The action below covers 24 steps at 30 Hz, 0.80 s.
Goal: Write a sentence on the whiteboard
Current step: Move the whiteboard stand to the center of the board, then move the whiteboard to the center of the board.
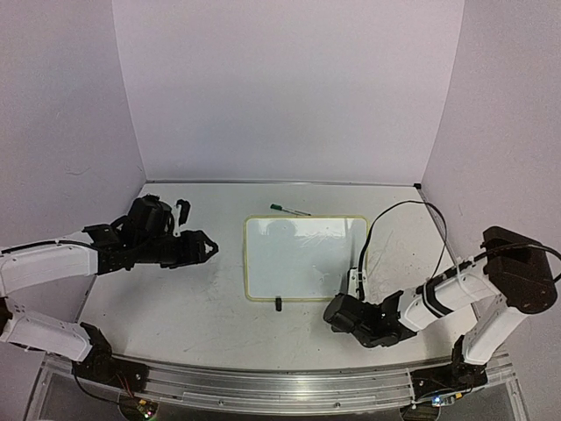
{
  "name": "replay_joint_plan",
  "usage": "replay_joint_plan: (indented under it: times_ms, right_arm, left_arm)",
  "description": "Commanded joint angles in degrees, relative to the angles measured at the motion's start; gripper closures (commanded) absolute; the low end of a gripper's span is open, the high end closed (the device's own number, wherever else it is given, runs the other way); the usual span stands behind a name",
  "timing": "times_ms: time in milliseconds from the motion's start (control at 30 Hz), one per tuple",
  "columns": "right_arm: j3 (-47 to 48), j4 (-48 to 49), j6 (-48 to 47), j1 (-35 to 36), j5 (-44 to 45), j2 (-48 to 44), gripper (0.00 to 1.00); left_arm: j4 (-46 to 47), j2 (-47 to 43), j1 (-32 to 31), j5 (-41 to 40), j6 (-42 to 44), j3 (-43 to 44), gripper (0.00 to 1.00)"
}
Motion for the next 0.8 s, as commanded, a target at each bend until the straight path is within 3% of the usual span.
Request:
replay_joint_plan:
  times_ms: [0, 100, 300, 567, 767]
  right_arm:
    - [0.69, -2.6, -0.45, 0.46, 0.88, -3.64, 0.59]
    - [2.84, -5.33, -1.33, 2.59, 0.33, -4.15, 0.43]
    - [4.75, -10.03, -0.15, 6.12, -0.94, -8.04, 0.27]
    - [3.71, -11.21, -6.54, 5.93, -0.86, -23.64, 0.14]
    - [6.67, -11.74, -12.67, -0.06, -2.81, -29.08, 0.1]
  left_arm:
    - [11.75, 3.55, -0.06, 10.93, -0.98, -1.44, 0.31]
    - [17.21, 7.9, -0.08, 14.8, -1.77, -1.87, 0.33]
    - [21.31, 12.44, -0.09, 17.32, 0.3, -1.21, 0.38]
    - [24.62, 16.83, -0.12, 20.82, 5.59, -0.12, 0.42]
    - [25.79, 21.22, -0.13, 20.45, 7.41, 2.56, 0.52]
